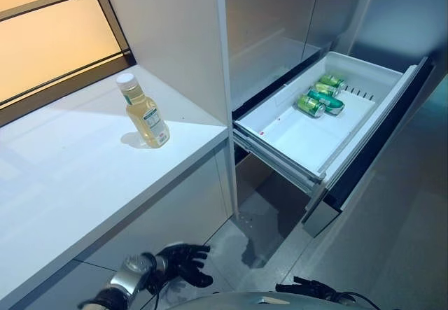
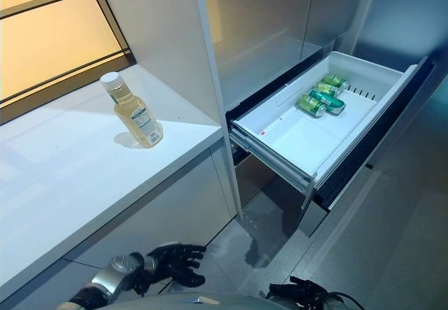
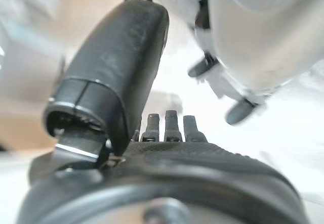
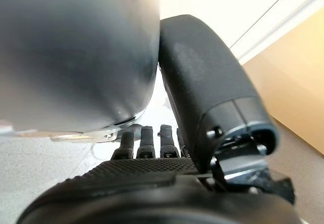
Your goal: Put drinks into fridge and close the fridge
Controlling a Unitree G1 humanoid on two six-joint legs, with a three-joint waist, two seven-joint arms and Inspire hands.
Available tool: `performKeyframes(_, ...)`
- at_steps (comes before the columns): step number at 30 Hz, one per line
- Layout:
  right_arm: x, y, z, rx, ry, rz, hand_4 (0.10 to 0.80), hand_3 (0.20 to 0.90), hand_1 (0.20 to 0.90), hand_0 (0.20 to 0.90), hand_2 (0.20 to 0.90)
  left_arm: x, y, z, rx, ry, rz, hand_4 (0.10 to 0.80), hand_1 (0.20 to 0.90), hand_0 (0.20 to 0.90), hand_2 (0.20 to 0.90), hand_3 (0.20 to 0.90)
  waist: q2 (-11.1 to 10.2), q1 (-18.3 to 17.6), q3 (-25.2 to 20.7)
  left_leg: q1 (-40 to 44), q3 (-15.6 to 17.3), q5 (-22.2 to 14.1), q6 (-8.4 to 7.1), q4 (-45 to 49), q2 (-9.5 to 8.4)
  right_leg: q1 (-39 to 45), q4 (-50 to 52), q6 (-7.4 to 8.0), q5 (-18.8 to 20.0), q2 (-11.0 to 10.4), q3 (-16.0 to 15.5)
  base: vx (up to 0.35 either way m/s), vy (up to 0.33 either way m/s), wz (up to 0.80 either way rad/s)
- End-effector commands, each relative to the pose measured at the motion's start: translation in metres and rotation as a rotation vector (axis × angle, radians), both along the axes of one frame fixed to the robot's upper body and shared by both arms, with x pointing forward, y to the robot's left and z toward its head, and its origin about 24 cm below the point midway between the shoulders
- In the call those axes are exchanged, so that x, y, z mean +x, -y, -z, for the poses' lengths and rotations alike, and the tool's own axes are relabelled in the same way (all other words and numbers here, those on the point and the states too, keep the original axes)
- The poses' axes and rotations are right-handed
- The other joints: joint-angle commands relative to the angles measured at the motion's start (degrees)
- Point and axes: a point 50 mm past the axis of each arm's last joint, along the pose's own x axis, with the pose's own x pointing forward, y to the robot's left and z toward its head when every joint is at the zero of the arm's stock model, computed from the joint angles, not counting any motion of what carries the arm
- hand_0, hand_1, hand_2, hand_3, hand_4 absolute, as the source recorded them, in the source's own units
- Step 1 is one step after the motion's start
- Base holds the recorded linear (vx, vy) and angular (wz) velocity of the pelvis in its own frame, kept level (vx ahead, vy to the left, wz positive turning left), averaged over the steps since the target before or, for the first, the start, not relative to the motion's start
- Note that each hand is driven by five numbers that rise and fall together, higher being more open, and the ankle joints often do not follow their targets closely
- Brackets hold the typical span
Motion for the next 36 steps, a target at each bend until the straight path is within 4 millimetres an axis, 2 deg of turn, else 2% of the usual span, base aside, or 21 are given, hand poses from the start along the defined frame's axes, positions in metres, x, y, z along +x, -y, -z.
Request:
performKeyframes(1,0.013,0.007,-0.004,-0.023,0.043,-0.036,0.8,0.9,0.9,0.9,0.9,0.048,0.036,-0.074,-0.381,0.057,0.164,0.8,0.9,0.9,0.9,0.9,0.3,-0.6,0.5,0.0,0.7,-6.1,1.78,1.8,-1.83,-1.9,4.8,2.81,-3.1,0.4,-0.6,0.0,0.0,0.0)
performKeyframes(4,0.009,0.008,-0.003,-0.032,0.041,-0.029,0.8,0.9,0.9,0.9,0.9,0.054,0.069,-0.131,-0.752,0.14,0.258,0.8,0.9,0.9,0.9,0.9,0.4,-0.4,0.1,0.4,0.1,-6.3,2.0,1.3,-1.94,-1.5,4.4,2.91,-3.0,0.5,-0.3,0.021,-0.007,0.04)
performKeyframes(5,0.008,0.008,-0.003,-0.032,0.04,-0.028,0.8,0.9,0.9,0.9,0.9,0.054,0.072,-0.135,-0.777,0.141,0.26,0.8,0.9,0.9,0.9,0.9,0.4,-0.3,0.1,0.4,0.1,-6.3,2.02,1.3,-1.93,-1.4,4.4,2.91,-3.0,0.4,-0.3,0.0,0.0,0.0)
performKeyframes(6,0.005,0.007,-0.002,-0.035,0.035,-0.039,0.8,0.9,0.9,0.9,0.9,0.052,0.083,-0.156,-0.936,0.218,0.297,0.8,0.9,0.9,0.9,0.9,0.3,-0.2,-0.1,0.6,-0.1,-6.6,2.09,1.2,-1.92,-1.2,4.3,2.86,-3.1,0.4,-0.1,0.032,-0.021,0.02)
performKeyframes(8,0.001,0.003,0.0,-0.031,0.027,-0.051,0.8,0.9,0.9,0.9,0.9,0.05,0.089,-0.18,-1.096,0.326,0.313,0.8,0.9,0.9,0.9,0.9,0.1,-0.1,-0.4,1.0,-0.4,-6.7,2.07,0.9,-1.89,-0.8,4.0,2.79,-3.0,0.5,-0.1,0.053,-0.034,0.0)
performKeyframes(12,-0.009,-0.003,0.004,-0.025,0.006,-0.059,0.8,0.9,0.9,0.9,0.9,0.054,0.077,-0.225,-1.376,0.631,0.201,0.8,0.9,0.9,0.9,0.9,-0.4,-0.1,-0.9,1.7,-0.7,-7.0,2.14,0.6,-1.8,-0.1,3.7,2.5,-3.3,0.5,-0.1,0.057,-0.021,-0.01)
performKeyframes(15,-0.018,-0.011,0.007,-0.005,-0.018,-0.059,0.8,0.9,0.9,0.9,0.9,0.059,0.053,-0.256,-1.549,0.885,0.001,0.8,0.9,0.9,0.9,0.9,-1.2,0.1,-1.5,2.3,-1.0,-7.4,2.19,0.4,-1.8,0.6,3.3,2.25,-3.6,0.7,-0.1,0.07,-0.027,-0.08)
performKeyframes(17,-0.025,-0.018,0.01,0.015,-0.033,-0.041,0.8,0.9,0.9,0.9,0.9,0.057,0.037,-0.266,-1.571,1.069,-0.09,0.8,0.9,0.9,0.9,0.9,-1.8,0.3,-1.9,2.6,-1.2,-7.5,2.08,0.5,-1.71,1.0,3.3,2.08,-3.8,0.8,-0.1,0.069,-0.033,-0.04)
performKeyframes(20,-0.031,-0.023,0.012,0.02,-0.045,-0.033,0.8,0.9,0.9,0.9,0.9,0.053,0.023,-0.276,-1.566,1.247,-0.159,0.8,0.9,0.9,0.9,0.9,-2.2,0.4,-2.2,2.9,-1.4,-7.6,1.98,0.4,-1.56,1.3,3.2,1.91,-4.0,1.0,-0.2,0.052,-0.017,0.02)
performKeyframes(23,-0.035,-0.023,0.013,0.013,-0.055,-0.02,0.8,0.9,0.9,0.9,0.9,0.048,0.009,-0.292,-1.502,1.453,-0.265,0.8,0.9,0.9,0.9,0.9,-2.6,0.4,-2.6,3.2,-1.5,-7.7,1.96,0.3,-1.47,1.6,3.0,1.85,-4.2,1.1,-0.4,0.041,-0.007,0.03)
performKeyframes(27,-0.038,-0.021,0.013,-0.005,-0.067,-0.022,0.8,0.9,0.9,0.9,0.9,0.039,-0.003,-0.31,-1.318,1.761,-0.461,0.8,0.9,0.9,0.9,0.9,-3.0,0.1,-2.9,3.3,-1.0,-7.7,1.89,0.4,-1.31,1.7,3.1,1.76,-4.3,1.3,-0.3,0.009,0.0,0.01)
performKeyframes(29,-0.039,-0.021,0.013,-0.009,-0.071,-0.024,0.8,0.9,0.9,0.9,0.9,0.039,-0.004,-0.314,-1.272,1.807,-0.51,0.8,0.9,0.9,0.9,0.9,-3.2,0.1,-3.0,3.4,-1.0,-7.7,1.9,0.3,-1.29,1.8,3.1,1.76,-4.4,1.3,-0.3,0.0,0.0,0.0)
performKeyframes(32,-0.039,-0.02,0.013,-0.019,-0.081,-0.033,0.8,0.9,0.9,0.9,0.9,0.042,-0.005,-0.323,-1.097,1.914,-0.686,0.8,0.9,0.9,0.9,0.9,-3.5,-0.2,-3.1,3.5,-0.5,-7.7,1.9,0.4,-1.22,1.8,3.3,1.68,-4.5,1.5,-0.2,0.01,0.001,0.0)
performKeyframes(36,-0.038,-0.02,0.013,0.001,-0.081,0.004,0.8,0.9,0.9,0.9,0.9,0.057,-0.01,-0.315,-0.968,1.864,-0.847,0.8,0.9,0.9,0.9,0.9,-3.7,-0.4,-3.2,3.6,0.0,-7.8,1.87,0.7,-1.18,1.8,3.8,1.63,-4.8,1.5,0.0,0.003,0.002,-0.02)
